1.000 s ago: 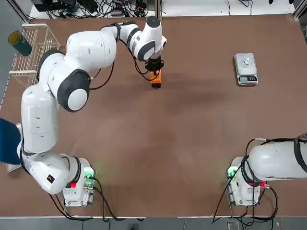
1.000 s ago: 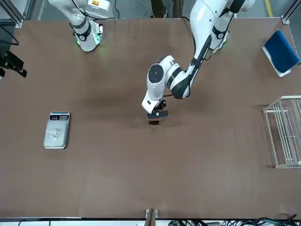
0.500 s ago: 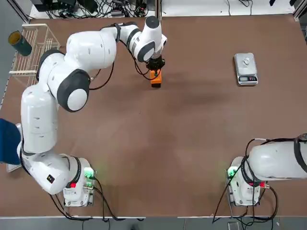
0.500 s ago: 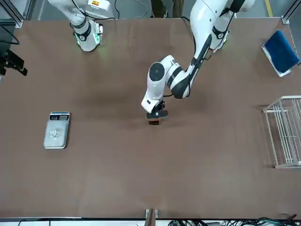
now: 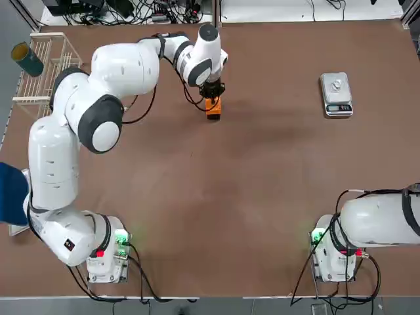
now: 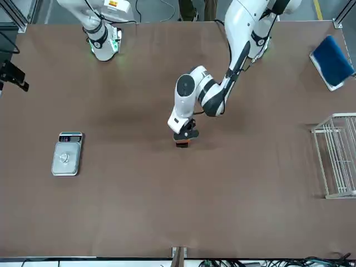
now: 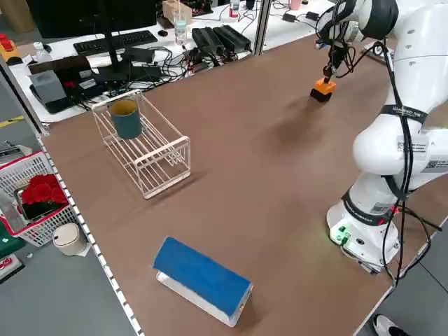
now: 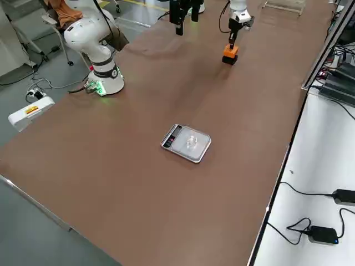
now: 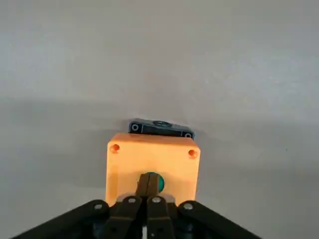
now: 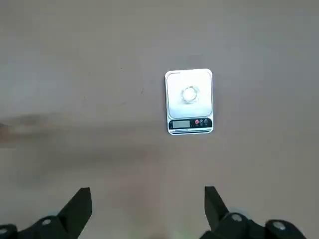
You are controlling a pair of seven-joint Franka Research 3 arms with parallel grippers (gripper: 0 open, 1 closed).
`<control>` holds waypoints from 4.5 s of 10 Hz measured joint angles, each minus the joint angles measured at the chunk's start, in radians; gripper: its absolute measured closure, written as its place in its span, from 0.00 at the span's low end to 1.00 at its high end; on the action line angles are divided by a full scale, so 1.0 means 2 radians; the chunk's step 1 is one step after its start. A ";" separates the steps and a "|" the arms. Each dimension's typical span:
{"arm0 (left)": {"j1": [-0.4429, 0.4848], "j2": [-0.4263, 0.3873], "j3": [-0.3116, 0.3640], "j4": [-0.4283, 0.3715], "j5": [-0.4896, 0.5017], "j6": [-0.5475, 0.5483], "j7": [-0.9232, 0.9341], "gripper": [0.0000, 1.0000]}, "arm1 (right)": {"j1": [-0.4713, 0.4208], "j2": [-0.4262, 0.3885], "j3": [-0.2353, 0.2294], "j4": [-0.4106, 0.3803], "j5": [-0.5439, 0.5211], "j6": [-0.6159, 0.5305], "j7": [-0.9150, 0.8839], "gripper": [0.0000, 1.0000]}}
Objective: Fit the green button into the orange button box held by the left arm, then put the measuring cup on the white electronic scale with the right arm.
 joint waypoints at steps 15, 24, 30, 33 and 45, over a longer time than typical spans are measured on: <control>0.000 0.002 0.000 -0.004 0.000 0.009 0.000 0.99 | 0.020 0.008 -0.005 0.000 -0.022 0.029 0.016 0.00; -0.002 0.003 0.000 -0.005 0.009 0.010 -0.010 0.99 | 0.021 0.011 -0.006 -0.002 -0.021 0.029 0.016 0.00; -0.003 0.004 0.000 -0.005 0.009 0.012 -0.010 0.99 | 0.021 0.013 -0.006 -0.019 -0.021 0.037 0.016 0.00; -0.003 0.005 0.000 -0.005 0.009 0.015 -0.010 0.99 | 0.021 0.013 -0.006 -0.019 -0.022 0.049 0.016 0.00; -0.003 0.007 0.000 -0.005 0.010 0.021 -0.011 0.99 | 0.027 0.025 -0.010 -0.014 -0.023 0.086 0.017 0.00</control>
